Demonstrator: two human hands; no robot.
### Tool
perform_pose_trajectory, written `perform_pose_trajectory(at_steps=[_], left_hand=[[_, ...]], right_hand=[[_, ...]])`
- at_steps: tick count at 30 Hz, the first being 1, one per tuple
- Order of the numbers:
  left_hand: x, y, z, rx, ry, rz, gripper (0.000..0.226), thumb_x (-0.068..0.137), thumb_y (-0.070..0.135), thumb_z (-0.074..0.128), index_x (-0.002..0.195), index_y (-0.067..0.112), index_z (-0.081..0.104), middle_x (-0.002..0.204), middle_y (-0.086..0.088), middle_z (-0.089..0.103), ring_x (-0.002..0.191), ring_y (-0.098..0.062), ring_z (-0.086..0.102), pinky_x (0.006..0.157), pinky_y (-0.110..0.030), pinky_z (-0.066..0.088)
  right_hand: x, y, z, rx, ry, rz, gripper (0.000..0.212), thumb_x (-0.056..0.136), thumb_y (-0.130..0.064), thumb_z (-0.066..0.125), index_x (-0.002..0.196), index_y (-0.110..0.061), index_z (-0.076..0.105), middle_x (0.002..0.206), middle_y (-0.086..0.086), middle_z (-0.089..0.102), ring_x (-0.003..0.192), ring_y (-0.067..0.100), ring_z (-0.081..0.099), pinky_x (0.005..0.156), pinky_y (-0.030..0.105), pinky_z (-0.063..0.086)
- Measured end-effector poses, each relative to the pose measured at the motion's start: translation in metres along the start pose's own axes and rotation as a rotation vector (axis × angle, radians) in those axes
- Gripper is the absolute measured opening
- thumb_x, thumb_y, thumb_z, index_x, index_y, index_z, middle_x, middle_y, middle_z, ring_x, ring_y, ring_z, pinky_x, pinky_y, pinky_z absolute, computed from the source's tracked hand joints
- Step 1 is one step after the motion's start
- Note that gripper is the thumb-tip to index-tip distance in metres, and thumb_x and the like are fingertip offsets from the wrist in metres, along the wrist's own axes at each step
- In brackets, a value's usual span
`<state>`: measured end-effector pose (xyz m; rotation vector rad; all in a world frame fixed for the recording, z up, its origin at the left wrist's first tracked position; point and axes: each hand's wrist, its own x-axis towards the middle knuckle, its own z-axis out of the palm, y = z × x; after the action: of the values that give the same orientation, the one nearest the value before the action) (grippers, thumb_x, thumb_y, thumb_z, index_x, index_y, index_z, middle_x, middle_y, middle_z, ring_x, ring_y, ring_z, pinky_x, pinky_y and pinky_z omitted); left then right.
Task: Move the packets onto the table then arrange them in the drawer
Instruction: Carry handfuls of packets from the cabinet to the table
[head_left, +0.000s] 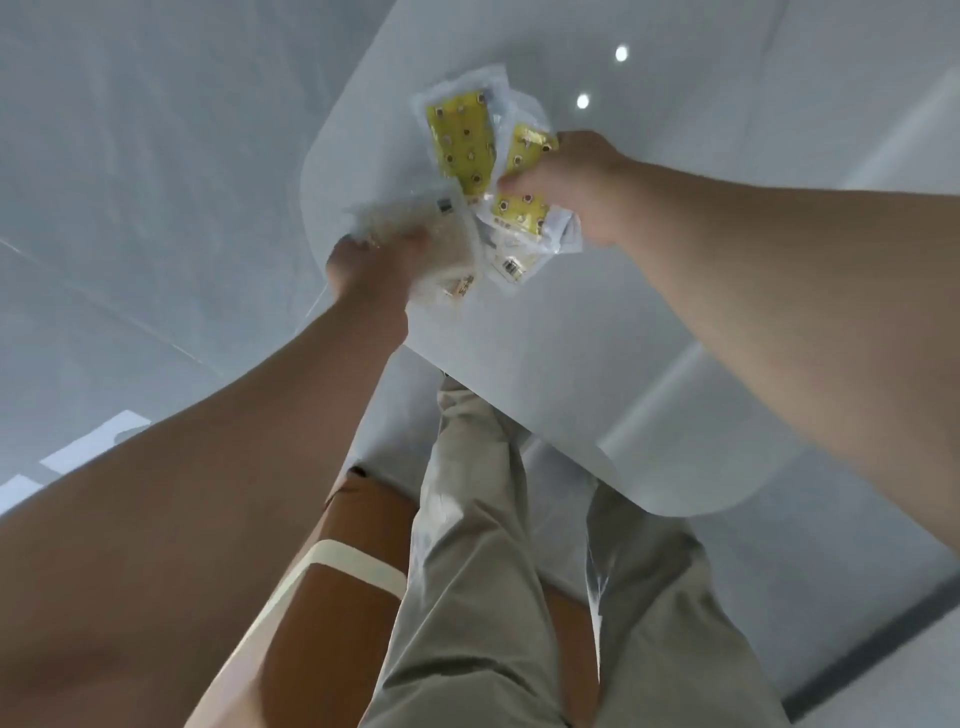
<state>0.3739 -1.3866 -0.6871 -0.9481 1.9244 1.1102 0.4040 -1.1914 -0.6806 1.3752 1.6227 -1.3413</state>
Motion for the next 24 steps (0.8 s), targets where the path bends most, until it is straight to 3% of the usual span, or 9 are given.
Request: perform_pose_trajectory(at_steps=[2,5,8,13,18,22,24], left_hand=[[0.003,-0.002,0.007,0.314,0.060,0.217,0.051,0.062,0.040,0.085,0.103,0.018,0.064,0.100,0.002,0.069,0.089,-0.022,0.068,0.080,-0.040,0.060],[0.003,-0.005,0.010,0.609,0.136,0.373,0.071,0.069,0.057,0.078,0.123,0.017,0.057,0.122,-0.001,0.057,0.108,-0.024,0.059,0.092,-0.043,0.053],[-0.003,-0.008,0.015,0.794,0.172,0.384,0.078,0.079,0.059,0.073,0.136,0.015,0.045,0.138,-0.005,0.044,0.128,-0.026,0.045,0.105,-0.041,0.037],[-0.037,0.005,-0.001,0.867,0.145,0.368,0.086,0.082,0.056,0.072,0.143,0.010,0.034,0.145,-0.008,0.033,0.136,-0.029,0.035,0.109,-0.040,0.030],[-0.130,0.023,-0.025,0.904,-0.008,0.498,0.077,0.084,0.045,0.075,0.144,0.014,0.038,0.147,-0.007,0.034,0.133,-0.028,0.042,0.108,-0.043,0.036],[-0.227,0.049,-0.030,0.723,-0.167,0.481,0.054,0.084,0.037,0.076,0.129,0.016,0.054,0.124,-0.001,0.059,0.107,-0.021,0.060,0.088,-0.034,0.048],[-0.276,0.062,-0.028,0.626,-0.277,0.440,0.045,0.086,0.033,0.075,0.123,0.015,0.057,0.111,0.001,0.065,0.094,-0.018,0.066,0.081,-0.033,0.051]], right_hand=[[0.003,0.005,0.009,-0.132,0.109,-0.125,0.073,0.079,-0.031,0.085,0.140,-0.011,0.052,0.122,0.001,0.062,0.111,0.022,0.062,0.080,0.030,0.053],[0.000,0.020,0.026,-0.302,0.295,-0.218,0.082,0.081,-0.045,0.079,0.145,-0.015,0.037,0.135,0.008,0.047,0.126,0.028,0.050,0.096,0.035,0.049],[-0.004,0.036,0.035,-0.422,0.404,-0.132,0.093,0.076,-0.063,0.076,0.144,-0.021,0.031,0.140,0.009,0.036,0.131,0.031,0.040,0.095,0.045,0.044],[-0.042,0.045,0.022,-0.522,0.412,-0.034,0.116,0.073,-0.081,0.064,0.158,-0.024,0.011,0.149,0.013,0.028,0.135,0.033,0.034,0.099,0.048,0.039],[-0.132,0.066,-0.024,-0.311,0.282,0.019,0.083,0.084,-0.076,0.056,0.145,-0.022,0.040,0.139,0.010,0.035,0.128,0.031,0.047,0.103,0.044,0.044],[-0.218,0.089,-0.073,0.160,0.315,0.004,0.057,0.090,-0.065,0.059,0.129,-0.023,0.058,0.132,0.005,0.048,0.098,0.022,0.063,0.090,0.036,0.053],[-0.261,0.101,-0.098,0.340,0.333,-0.003,0.050,0.092,-0.063,0.058,0.119,-0.021,0.061,0.114,0.001,0.061,0.091,0.019,0.063,0.083,0.035,0.054]])
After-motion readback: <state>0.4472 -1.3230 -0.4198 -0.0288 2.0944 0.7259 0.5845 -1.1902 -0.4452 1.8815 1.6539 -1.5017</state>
